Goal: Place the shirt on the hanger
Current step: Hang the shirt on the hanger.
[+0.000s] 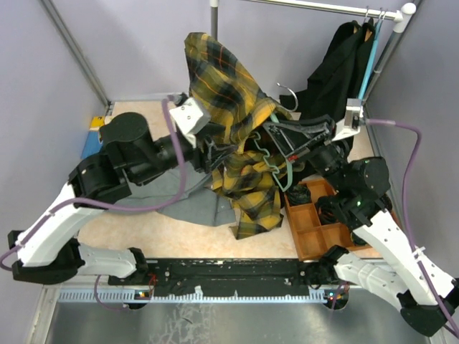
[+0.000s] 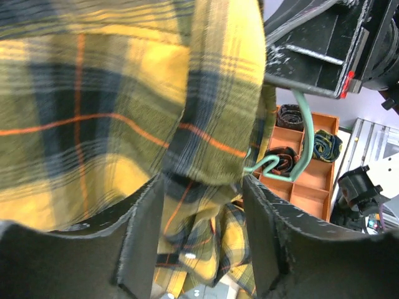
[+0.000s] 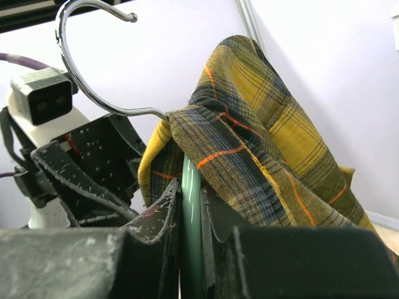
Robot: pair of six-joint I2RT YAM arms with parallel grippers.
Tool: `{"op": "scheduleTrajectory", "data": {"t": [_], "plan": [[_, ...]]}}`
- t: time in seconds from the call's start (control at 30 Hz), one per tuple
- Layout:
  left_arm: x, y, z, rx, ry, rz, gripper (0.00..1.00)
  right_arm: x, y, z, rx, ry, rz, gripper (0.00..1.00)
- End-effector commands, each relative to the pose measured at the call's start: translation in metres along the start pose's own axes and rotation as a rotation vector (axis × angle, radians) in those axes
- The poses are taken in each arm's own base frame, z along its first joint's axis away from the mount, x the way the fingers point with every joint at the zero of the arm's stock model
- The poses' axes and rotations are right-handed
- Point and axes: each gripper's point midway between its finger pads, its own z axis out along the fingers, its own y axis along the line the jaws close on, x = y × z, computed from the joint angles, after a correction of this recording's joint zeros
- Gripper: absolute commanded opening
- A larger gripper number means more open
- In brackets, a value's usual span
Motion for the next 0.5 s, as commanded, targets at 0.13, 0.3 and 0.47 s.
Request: {"op": "scheduleTrajectory", "data": {"t": [0.13,0.3,0.47], "plan": [[-0.021,0.009,-0.057,-0.021,-0.092,0.060,0.70,-0.043,0.048,-0.027,-0.178,-0.161,-0.102,0.00],[-0.038,0.013,-0.078,-0.016,-0.128,0.121,0.76,-0.012,0.048,-0.045,-0.203,-0.040,-0.090,0.00],[-0.052,0.009,-0.086,0.028,-0.133,0.200,0.88,0.020,0.039,-0.068,-0.171,0.076,-0.060,0.00]]}}
